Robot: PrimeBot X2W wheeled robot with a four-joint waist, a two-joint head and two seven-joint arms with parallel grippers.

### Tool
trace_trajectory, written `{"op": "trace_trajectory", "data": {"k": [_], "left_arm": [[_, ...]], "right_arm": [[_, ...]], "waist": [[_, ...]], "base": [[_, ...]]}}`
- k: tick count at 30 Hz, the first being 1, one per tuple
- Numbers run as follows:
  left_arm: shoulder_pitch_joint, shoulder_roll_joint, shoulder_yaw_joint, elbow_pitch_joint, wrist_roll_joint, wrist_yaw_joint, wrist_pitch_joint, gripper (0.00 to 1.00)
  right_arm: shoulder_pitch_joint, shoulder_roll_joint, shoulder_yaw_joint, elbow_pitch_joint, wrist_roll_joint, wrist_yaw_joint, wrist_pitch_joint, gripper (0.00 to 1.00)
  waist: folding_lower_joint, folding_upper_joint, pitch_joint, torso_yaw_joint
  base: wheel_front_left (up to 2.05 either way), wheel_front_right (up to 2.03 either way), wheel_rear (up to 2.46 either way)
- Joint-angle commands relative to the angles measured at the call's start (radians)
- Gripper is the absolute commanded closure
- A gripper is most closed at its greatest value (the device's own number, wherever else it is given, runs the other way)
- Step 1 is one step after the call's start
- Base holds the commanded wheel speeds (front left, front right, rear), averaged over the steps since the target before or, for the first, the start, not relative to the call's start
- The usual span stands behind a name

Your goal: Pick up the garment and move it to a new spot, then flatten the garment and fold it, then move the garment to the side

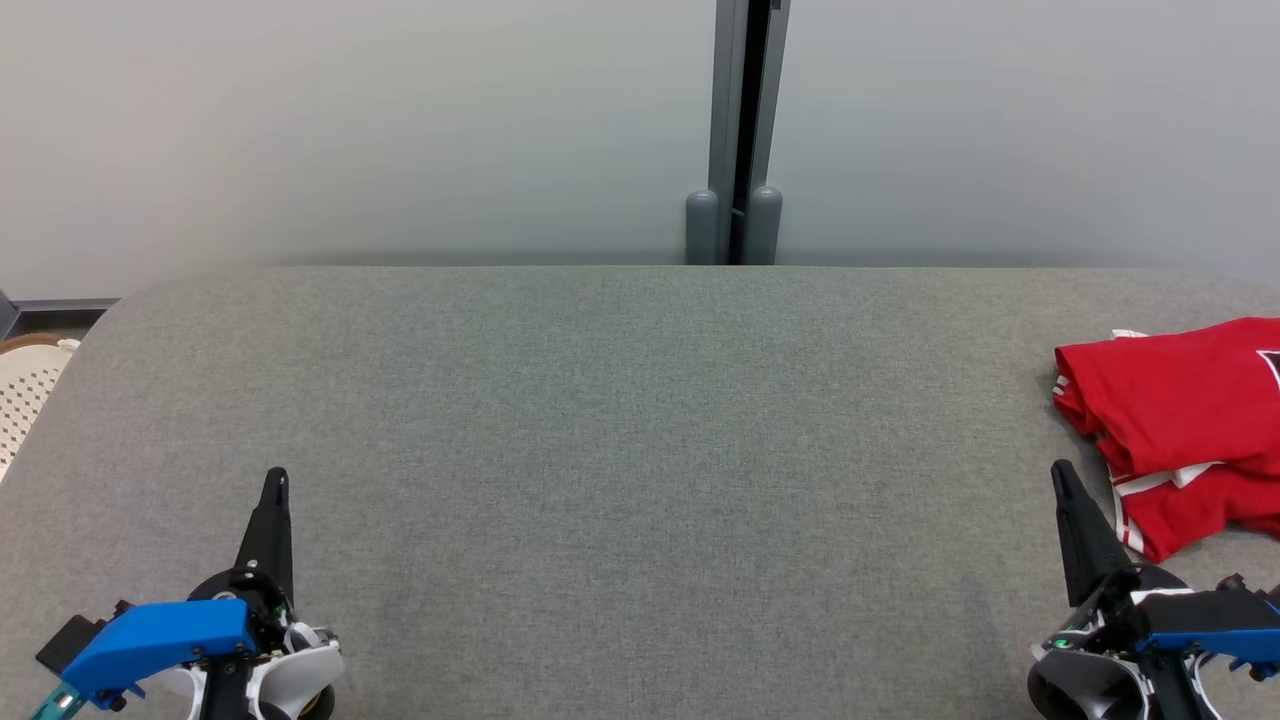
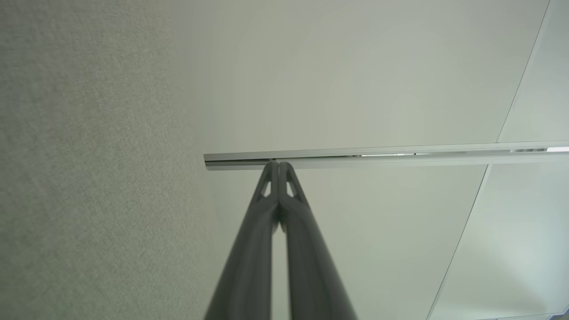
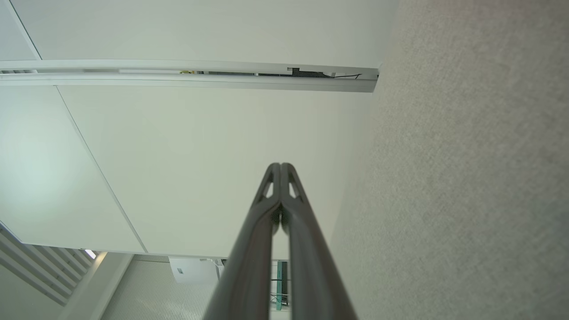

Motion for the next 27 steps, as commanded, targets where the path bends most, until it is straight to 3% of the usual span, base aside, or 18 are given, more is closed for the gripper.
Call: {"op": "trace_trajectory", "data": {"k": [1,27], "left_arm": [[-0.013,-0.002,0.004,-0.006,-0.016,-0.011,0.004,1.00],[-0.014,-0.002,0.006,-0.006,-0.029,-0.009,0.009,1.00]], "right_arm": [[-0.014,-0.005,-0.004,-0.006,0.019,0.000,0.009,1.00],[-0.014,-0.005,-0.005,-0.007,0.033,0.000,0.012,1.00]], "waist": [[0.0000,-0.0001,0.000,0.000],[0.0000,-0.0001,-0.002,0.001]], "base": [[0.00,0.00,0.00],[0.00,0.00,0.00]]}}
